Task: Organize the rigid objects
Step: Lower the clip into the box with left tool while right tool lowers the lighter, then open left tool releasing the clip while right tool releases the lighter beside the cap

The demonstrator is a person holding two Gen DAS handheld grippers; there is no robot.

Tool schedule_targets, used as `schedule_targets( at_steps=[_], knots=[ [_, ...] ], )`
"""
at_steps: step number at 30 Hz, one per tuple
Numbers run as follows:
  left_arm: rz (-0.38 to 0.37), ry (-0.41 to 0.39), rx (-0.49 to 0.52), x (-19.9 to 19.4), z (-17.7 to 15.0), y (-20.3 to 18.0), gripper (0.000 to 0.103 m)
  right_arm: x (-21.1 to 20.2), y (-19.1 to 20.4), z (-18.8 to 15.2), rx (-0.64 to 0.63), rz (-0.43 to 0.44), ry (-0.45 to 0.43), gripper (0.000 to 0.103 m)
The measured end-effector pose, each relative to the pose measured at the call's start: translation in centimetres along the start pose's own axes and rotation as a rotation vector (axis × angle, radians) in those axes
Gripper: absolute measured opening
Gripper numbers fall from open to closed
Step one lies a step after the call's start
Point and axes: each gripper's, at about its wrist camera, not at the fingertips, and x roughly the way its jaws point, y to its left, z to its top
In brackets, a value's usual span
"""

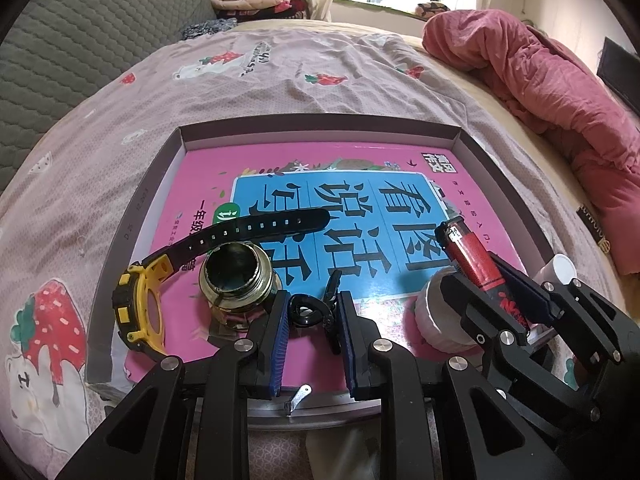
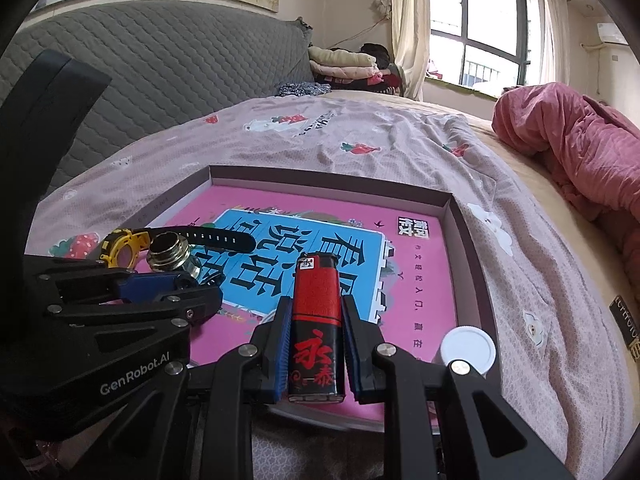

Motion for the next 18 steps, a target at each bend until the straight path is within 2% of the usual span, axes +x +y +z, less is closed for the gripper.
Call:
schedule_targets(
  at_steps=[14,18],
  knots=[
    [-0.002,-0.001,-0.005,-0.13,0.08,0.19,0.023,-0.11,-0.51,0.01,0.037,0.015,0.001,0.025],
    [-0.005,0.0,-0.008,-0.09,0.08,0.19,0.023,-0.8,-0.59,0.14,0.041,0.012,-0.027,0.025]
  ],
)
